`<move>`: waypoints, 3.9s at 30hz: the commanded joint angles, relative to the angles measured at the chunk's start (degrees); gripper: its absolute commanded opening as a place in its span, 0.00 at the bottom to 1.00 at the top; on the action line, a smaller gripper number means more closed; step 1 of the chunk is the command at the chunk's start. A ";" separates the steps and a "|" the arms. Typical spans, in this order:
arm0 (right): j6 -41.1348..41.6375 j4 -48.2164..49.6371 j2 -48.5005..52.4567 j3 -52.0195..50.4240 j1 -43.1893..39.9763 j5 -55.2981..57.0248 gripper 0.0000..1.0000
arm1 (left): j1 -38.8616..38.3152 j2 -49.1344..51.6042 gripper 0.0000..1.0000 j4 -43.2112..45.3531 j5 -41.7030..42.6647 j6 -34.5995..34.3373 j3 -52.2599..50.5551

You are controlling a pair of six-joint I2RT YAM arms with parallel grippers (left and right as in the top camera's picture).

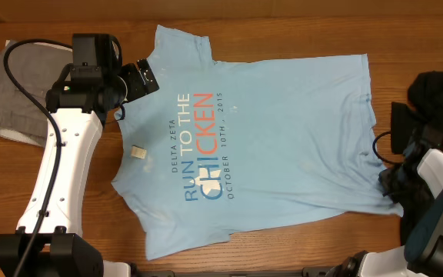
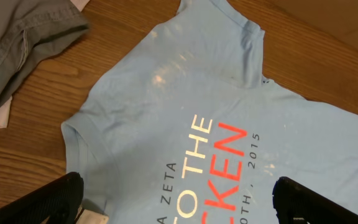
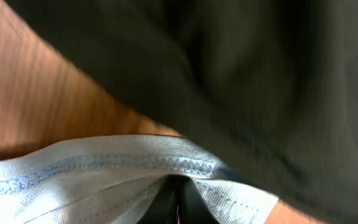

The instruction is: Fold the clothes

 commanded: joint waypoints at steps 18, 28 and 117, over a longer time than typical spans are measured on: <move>-6.38 -29.92 3.48 33.88 2.32 -11.89 0.63 | 0.11 0.33 1.00 0.07 0.39 0.44 0.33; -8.02 -31.82 3.50 35.98 4.94 -19.21 1.00 | 0.11 0.33 1.00 0.07 0.39 0.44 0.33; -8.02 -18.51 3.50 35.98 4.94 -19.19 1.00 | -57.53 -17.14 0.61 -10.25 -4.22 -37.31 -48.43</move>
